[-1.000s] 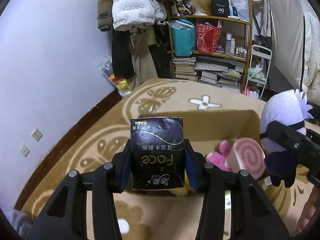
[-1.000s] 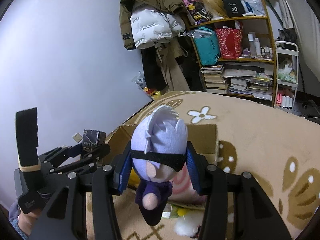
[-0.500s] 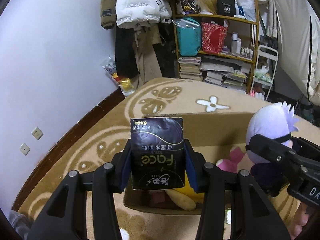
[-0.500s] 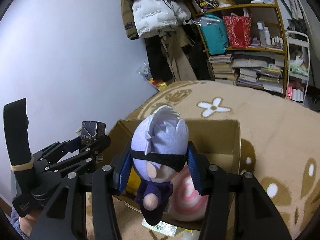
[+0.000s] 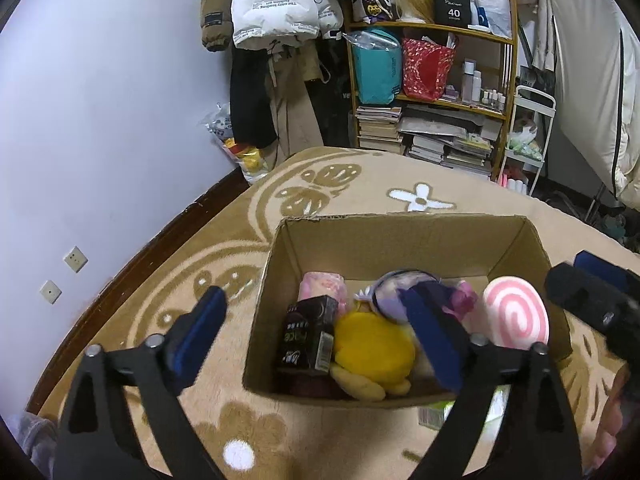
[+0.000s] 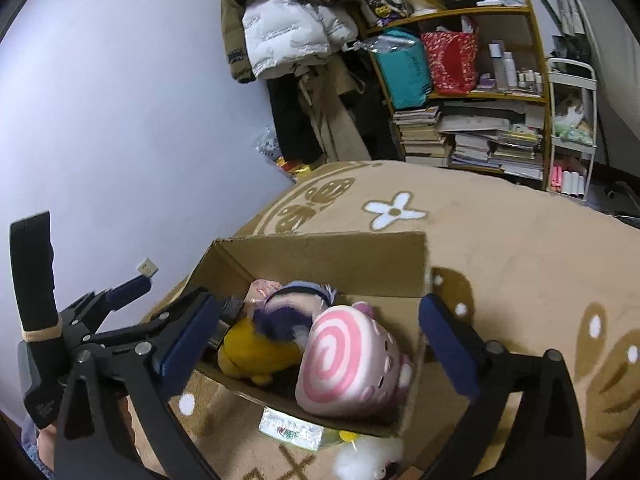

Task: Organize soft objects
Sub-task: 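Carry the black packet and the doll over the box and release both inside, then move both tools back to the juice carton and white plush beside the box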

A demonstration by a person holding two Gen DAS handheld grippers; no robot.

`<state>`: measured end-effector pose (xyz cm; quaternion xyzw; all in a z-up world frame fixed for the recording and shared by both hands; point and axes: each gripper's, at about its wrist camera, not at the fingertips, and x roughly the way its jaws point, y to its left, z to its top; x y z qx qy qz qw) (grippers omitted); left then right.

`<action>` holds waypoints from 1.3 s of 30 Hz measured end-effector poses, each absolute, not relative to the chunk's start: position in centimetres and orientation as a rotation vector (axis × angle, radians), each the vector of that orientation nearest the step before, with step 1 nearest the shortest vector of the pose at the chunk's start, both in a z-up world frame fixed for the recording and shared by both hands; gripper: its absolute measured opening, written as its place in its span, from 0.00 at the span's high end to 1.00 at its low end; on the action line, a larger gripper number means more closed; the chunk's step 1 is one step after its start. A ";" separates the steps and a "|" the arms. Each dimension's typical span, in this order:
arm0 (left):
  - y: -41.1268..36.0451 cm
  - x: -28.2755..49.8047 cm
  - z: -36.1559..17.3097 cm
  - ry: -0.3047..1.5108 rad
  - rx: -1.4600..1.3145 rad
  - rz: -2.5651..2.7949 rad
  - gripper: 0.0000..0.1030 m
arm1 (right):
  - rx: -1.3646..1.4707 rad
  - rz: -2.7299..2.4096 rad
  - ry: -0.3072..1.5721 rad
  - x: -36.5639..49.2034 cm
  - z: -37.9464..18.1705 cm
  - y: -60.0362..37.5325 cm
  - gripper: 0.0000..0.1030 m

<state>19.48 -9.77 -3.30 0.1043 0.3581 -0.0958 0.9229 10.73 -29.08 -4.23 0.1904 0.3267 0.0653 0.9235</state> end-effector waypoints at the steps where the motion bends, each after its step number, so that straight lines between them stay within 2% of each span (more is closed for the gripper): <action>1: -9.8 19.3 -3.2 0.736 0.215 -0.193 0.08 | 0.396 0.128 0.670 10.5 -4.0 -29.3 0.00; 5: -9.3 18.3 -2.5 0.738 0.214 -0.182 0.04 | 0.400 0.114 0.672 9.6 -3.4 -29.6 0.00; 21: -8.2 13.5 -0.8 0.749 0.158 -0.212 0.04 | 0.341 0.092 0.653 3.9 -1.5 -29.3 0.00; 39: -10.1 11.3 -2.6 0.792 0.209 -0.243 0.04 | 0.327 0.029 0.724 1.5 -5.2 -31.0 0.00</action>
